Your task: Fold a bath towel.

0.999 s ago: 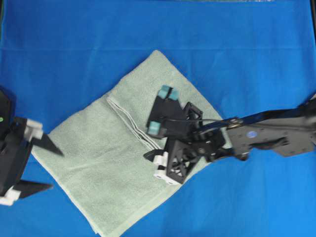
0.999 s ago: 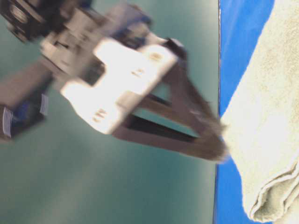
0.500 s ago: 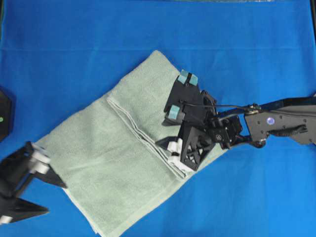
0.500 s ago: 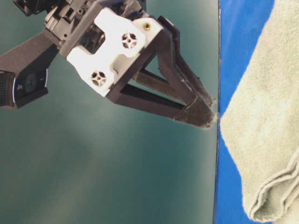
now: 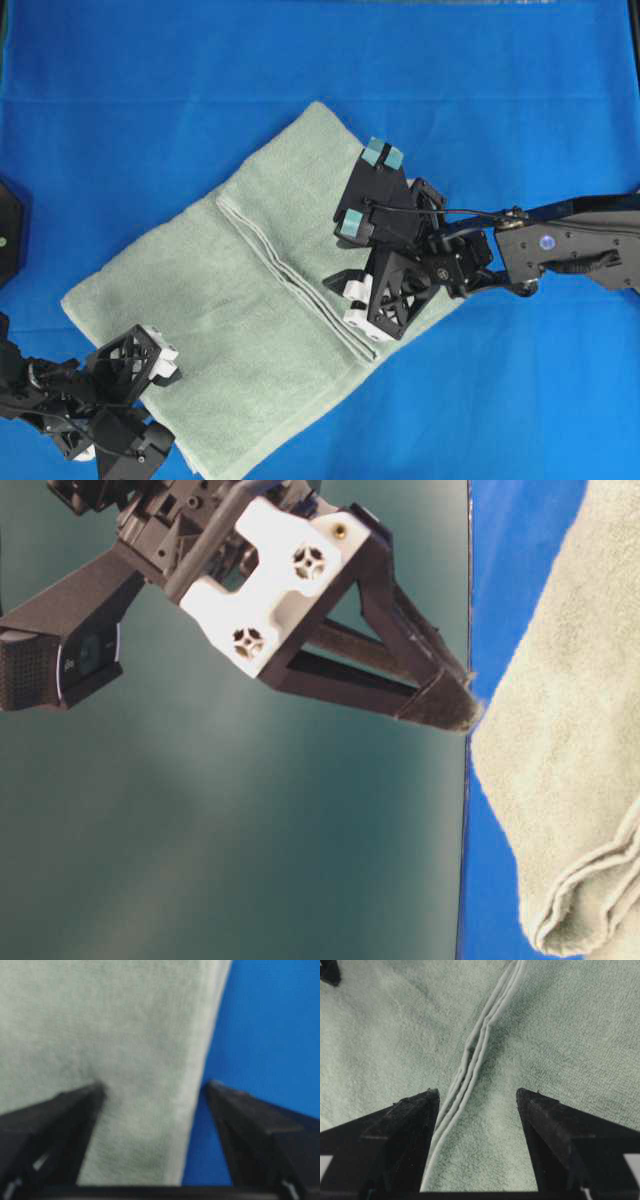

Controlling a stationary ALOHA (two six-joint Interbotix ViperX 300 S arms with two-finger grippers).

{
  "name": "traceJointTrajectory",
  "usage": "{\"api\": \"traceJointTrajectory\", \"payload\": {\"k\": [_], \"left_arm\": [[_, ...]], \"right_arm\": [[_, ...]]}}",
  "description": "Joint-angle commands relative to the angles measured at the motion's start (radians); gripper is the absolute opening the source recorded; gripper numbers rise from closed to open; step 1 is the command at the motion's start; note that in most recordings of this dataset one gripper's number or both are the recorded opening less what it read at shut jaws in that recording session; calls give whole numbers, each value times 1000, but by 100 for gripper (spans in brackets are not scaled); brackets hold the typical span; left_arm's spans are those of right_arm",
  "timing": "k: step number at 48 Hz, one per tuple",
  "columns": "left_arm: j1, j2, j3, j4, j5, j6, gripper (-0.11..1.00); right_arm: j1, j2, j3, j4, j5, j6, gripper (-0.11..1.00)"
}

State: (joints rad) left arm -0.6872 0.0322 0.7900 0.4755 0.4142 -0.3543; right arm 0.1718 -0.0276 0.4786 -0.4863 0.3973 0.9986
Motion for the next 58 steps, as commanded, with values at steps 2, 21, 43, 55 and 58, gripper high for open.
{"api": "traceJointTrajectory", "payload": {"k": [2, 21, 43, 55, 58], "left_arm": [[5, -2, -9, -3, 23, -3, 79], [9, -9, -60, -3, 130, 9, 7], [167, -89, -379, 3, 690, 508, 7], [462, 51, -569, 6, 535, 920, 7], [526, 106, -637, 2, 488, 1026, 7]], "right_arm": [[2, -29, -5, -5, -3, 2, 64], [2, -80, 63, -3, -3, 6, 64], [2, -201, 202, -2, 58, 8, 64], [2, -374, 348, -5, 204, 52, 63], [2, -434, 388, -6, 236, 57, 64]]}}
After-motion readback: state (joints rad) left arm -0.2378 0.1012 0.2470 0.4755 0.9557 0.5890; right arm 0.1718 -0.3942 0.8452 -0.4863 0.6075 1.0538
